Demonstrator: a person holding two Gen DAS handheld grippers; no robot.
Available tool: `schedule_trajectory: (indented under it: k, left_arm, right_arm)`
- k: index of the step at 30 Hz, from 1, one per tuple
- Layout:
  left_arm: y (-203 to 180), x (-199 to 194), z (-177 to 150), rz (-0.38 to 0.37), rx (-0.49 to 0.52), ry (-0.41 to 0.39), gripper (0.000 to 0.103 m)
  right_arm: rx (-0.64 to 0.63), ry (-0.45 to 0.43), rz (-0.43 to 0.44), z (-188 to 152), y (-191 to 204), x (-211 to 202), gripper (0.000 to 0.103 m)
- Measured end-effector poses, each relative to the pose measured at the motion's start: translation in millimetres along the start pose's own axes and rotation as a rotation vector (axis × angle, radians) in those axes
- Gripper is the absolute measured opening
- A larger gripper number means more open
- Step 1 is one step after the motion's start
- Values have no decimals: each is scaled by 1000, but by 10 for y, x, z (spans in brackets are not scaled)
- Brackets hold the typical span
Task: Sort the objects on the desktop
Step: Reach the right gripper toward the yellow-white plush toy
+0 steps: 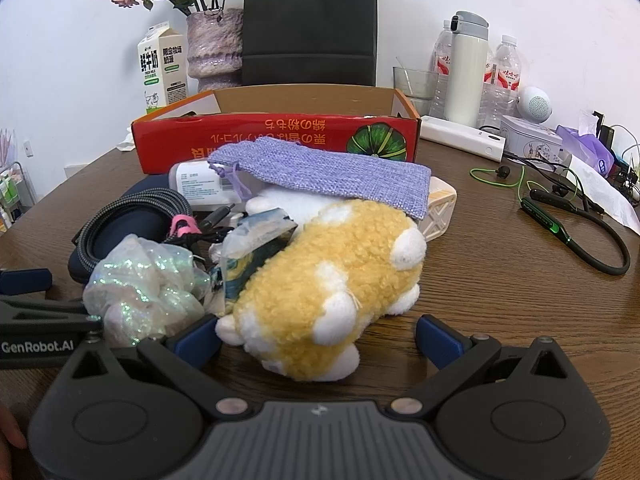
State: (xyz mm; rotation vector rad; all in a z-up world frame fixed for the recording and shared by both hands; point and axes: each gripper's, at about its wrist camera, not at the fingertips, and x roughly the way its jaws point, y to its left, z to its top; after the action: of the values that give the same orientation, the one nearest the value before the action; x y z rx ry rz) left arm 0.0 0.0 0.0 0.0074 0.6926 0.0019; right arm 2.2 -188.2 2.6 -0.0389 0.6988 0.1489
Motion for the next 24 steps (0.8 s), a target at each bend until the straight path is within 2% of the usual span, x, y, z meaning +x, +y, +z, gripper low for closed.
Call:
schedule_trajectory:
  k: [24]
  left_arm:
    - [6,-3,-2,-5,-1,-1,103]
  right_arm:
    - [-17,11,16,-22,38,-38,103]
